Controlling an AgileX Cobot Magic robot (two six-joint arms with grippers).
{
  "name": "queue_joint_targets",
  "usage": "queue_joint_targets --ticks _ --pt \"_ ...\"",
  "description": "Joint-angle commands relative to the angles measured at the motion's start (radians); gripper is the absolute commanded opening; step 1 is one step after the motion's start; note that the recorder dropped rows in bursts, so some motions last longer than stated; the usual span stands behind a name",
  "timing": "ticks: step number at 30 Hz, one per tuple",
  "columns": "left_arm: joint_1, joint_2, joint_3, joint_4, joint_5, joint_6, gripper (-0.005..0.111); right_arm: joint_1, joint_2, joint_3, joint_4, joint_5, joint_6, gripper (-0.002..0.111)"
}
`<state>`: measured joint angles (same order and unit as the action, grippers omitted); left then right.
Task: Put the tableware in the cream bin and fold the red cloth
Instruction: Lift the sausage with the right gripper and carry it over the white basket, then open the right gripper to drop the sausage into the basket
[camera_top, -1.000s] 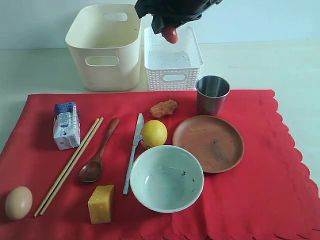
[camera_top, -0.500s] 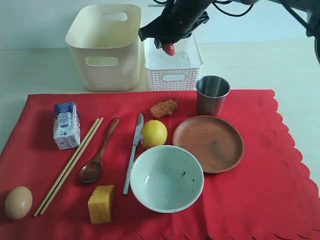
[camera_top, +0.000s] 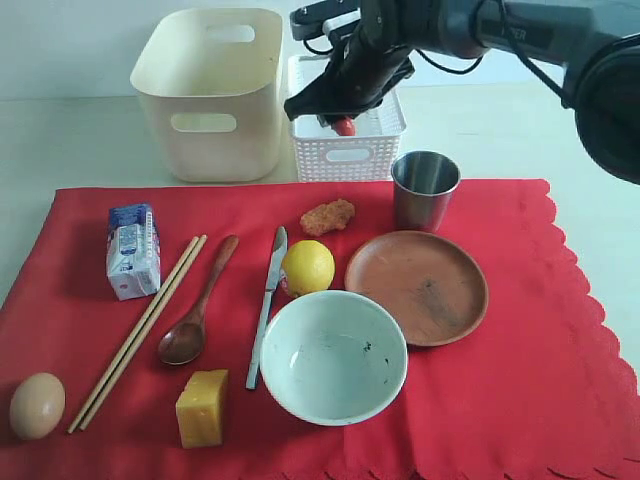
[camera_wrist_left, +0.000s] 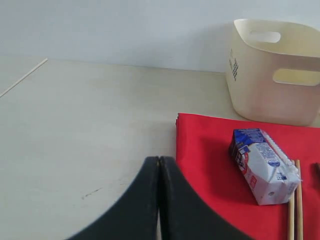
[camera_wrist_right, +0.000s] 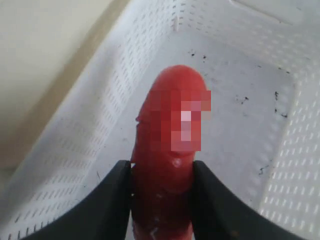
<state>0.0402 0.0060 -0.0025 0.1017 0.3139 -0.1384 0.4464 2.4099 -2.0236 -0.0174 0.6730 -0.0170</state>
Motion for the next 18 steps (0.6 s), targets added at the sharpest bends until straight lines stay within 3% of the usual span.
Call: queue_joint_targets --ticks 1,6,14,18 --pt "-0.003 -0.006 0.002 -0.003 -0.002 0.004 0.0 -0.005 0.025 -0.011 -0.017 -0.018 0.029 0.0" --pt "-0.002 -0.006 0.002 -0.003 -0.002 0.004 0.0 -0.005 0.042 -0.011 -0.019 -0.02 0.069 0.004" --pt "-0.002 -0.006 0.002 -0.003 -0.002 0.004 0.0 -0.005 0.042 -0.034 -0.019 -0.024 0.071 0.039" --pt "-0.002 -0.006 0.002 -0.003 -0.002 0.004 0.0 -0.005 0.042 -0.09 -0.023 -0.024 0.071 0.052"
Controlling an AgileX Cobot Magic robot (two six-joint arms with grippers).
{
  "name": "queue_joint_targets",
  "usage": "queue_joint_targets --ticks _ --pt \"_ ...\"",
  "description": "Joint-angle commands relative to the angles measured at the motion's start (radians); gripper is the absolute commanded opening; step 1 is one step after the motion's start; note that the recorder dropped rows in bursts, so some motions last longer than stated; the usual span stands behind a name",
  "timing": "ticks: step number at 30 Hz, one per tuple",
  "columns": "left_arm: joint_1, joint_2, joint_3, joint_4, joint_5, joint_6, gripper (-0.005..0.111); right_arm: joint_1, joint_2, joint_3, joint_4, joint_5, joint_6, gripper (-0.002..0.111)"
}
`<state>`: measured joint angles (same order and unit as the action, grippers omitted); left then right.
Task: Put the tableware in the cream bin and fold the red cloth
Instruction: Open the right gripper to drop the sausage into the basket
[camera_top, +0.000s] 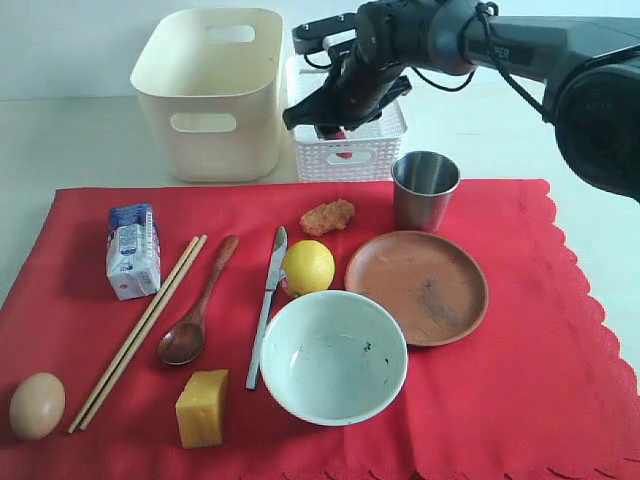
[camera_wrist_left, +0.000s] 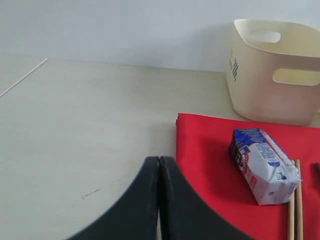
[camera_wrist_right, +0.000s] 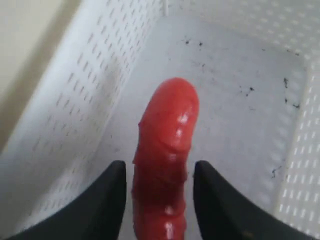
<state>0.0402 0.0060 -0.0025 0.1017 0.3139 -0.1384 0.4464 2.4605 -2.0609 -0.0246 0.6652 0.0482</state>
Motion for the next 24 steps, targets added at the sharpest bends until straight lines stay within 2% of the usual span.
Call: queue_joint_targets --ticks 1,5,13,24 --pt "-0.002 -0.006 0.002 -0.003 -0.002 0.004 0.0 -0.005 -0.008 -0.07 -0.016 -0.014 0.005 0.054" --pt "-0.002 -0.006 0.002 -0.003 -0.002 0.004 0.0 -0.005 -0.008 -0.135 -0.024 0.032 0.005 0.058" --pt "-0.002 -0.006 0.002 -0.003 -0.002 0.004 0.0 -0.005 -0.022 -0.222 -0.039 0.171 0.005 0.058" --pt "-0.002 -0.006 0.002 -0.003 -0.002 0.004 0.0 -0.005 -0.1 -0.229 -0.041 0.266 0.005 0.058"
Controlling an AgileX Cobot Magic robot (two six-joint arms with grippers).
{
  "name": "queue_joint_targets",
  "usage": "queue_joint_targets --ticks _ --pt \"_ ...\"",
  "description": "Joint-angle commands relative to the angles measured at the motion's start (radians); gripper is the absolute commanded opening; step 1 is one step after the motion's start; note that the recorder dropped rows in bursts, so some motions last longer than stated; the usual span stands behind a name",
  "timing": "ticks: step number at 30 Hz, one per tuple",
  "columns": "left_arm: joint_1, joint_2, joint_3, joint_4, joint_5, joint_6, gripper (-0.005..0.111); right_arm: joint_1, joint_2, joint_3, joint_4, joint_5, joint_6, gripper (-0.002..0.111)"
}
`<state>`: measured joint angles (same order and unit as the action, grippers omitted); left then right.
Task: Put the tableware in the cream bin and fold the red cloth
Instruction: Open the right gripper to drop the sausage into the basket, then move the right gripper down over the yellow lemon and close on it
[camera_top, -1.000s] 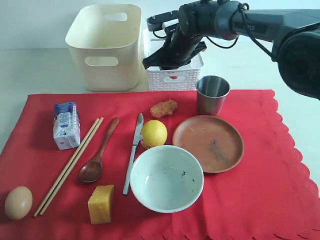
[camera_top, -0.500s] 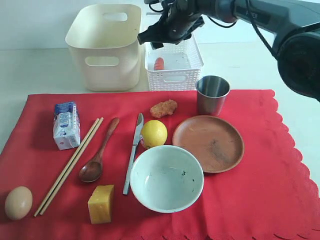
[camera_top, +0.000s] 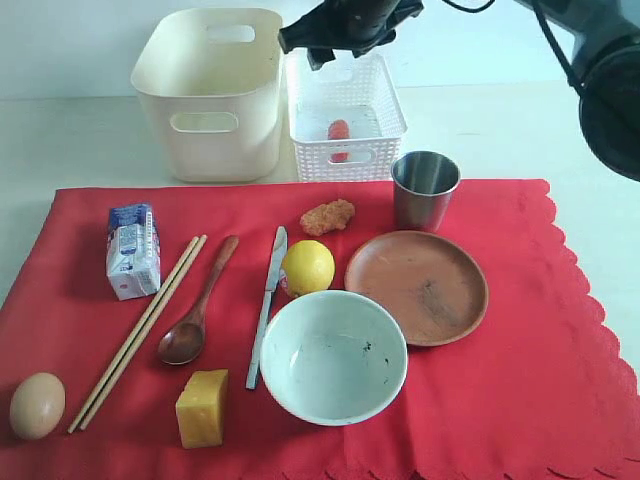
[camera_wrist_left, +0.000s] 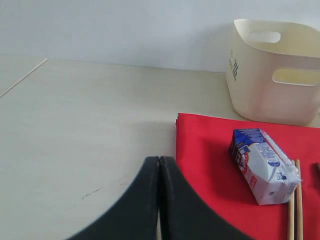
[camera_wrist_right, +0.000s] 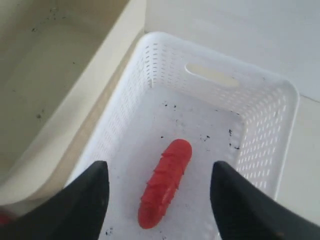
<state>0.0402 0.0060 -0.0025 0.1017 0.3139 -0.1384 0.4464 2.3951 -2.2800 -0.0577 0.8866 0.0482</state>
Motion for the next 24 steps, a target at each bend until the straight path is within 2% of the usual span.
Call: queue_joint_targets --ticks 1,24 --pt "-0.002 -0.006 0.002 -0.003 -0.002 0.004 0.0 -0.005 -0.044 -0.01 -0.008 0.059 0.005 0.058" --pt "-0.002 -0.006 0.002 -0.003 -0.002 0.004 0.0 -0.005 -0.221 -0.01 0.058 0.334 0.002 0.058"
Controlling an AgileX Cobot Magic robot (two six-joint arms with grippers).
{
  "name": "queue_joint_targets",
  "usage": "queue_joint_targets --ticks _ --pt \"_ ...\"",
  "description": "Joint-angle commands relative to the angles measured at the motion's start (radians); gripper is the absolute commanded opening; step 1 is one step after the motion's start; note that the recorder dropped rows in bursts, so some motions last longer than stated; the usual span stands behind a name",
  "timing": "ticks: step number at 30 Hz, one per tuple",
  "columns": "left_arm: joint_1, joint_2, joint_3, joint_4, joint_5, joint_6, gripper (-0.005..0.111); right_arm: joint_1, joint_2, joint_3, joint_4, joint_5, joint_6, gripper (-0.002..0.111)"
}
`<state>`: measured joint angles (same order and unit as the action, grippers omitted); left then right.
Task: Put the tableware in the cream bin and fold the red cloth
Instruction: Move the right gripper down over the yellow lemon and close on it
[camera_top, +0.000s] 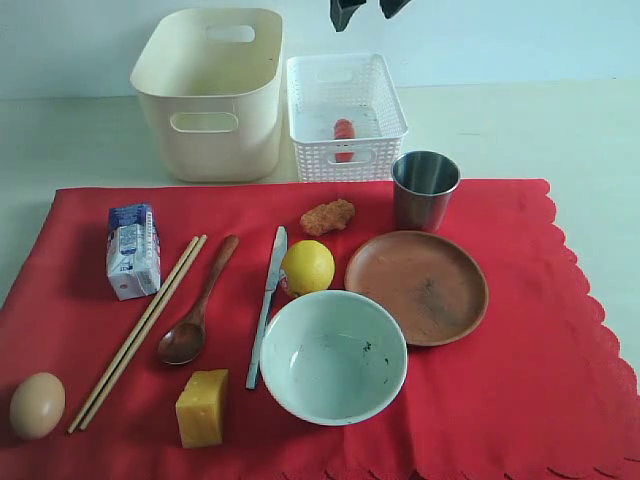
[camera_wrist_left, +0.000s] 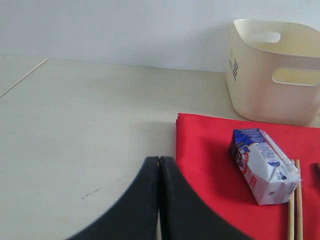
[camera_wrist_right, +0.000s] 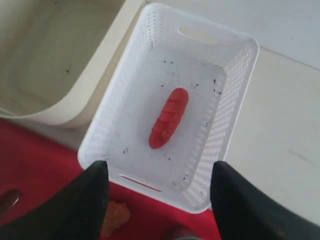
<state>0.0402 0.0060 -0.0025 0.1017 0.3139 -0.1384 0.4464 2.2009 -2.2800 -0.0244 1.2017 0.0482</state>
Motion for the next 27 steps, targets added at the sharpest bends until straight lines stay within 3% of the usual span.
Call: queue_joint_targets --ticks 1,15,27 --pt "-0.002 -0.006 0.002 -0.003 -0.002 0.004 0.0 -0.005 -0.031 -0.01 0.042 0.019 0.002 0.058" --pt "-0.002 -0.006 0.002 -0.003 -0.002 0.004 0.0 -0.005 -0.079 -0.01 0.247 0.019 -0.002 0.058" --pt "-0.002 -0.006 0.002 -0.003 -0.002 0.004 0.0 0.104 -0.093 -0.01 0.223 0.019 -0.002 0.058"
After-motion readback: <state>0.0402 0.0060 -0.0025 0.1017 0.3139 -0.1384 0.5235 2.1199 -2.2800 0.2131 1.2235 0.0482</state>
